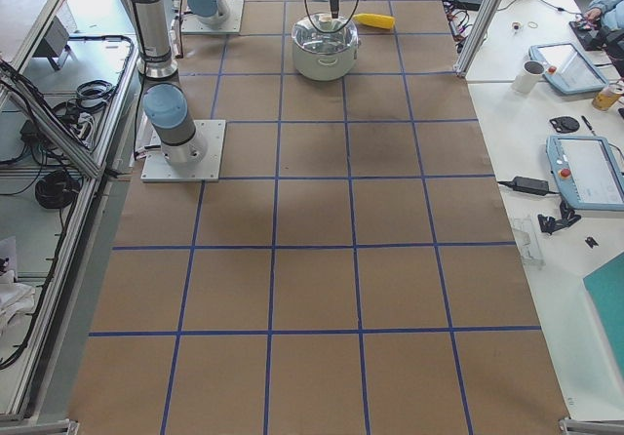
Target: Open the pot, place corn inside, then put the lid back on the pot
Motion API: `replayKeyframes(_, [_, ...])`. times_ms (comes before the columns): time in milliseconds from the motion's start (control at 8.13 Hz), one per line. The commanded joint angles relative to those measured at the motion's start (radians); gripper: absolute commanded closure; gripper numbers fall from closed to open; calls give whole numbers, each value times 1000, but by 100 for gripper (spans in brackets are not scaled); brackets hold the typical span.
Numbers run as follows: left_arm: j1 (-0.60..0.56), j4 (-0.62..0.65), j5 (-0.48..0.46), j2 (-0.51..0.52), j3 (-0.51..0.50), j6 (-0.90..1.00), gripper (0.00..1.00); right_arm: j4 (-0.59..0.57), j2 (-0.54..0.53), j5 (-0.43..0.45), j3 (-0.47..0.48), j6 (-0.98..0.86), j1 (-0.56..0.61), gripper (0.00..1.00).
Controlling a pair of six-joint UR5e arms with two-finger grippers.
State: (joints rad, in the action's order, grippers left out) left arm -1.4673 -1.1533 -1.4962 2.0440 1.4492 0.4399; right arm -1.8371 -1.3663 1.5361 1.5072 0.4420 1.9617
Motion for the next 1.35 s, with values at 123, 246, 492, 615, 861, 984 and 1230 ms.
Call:
replayKeyframes(123, [1, 101, 17, 120, -3, 29, 0, -106, 78, -13, 48, 130, 98, 0])
replayKeyframes(246, [1, 130, 11, 143, -3, 33, 0, -119, 98, -11, 48, 135, 123, 0])
replayKeyframes(492, [18, 145, 17, 194, -10, 29, 0, -128, 121, -4, 48, 135, 138, 1])
replayKeyframes(615, [18, 144, 17, 194, -4, 29, 0, -128, 125, -1, 50, 135, 138, 7])
replayKeyframes(861, [18, 144, 19, 206, -3, 19, 0, -126, 138, 6, 57, 126, 138, 16])
replayKeyframes(984, [19, 144, 19, 208, -3, -15, 43, -126, 139, 19, 59, 123, 138, 22])
replayKeyframes(1230, [19, 141, 16, 206, -3, -93, 100, -123, 139, 41, 59, 103, 138, 43])
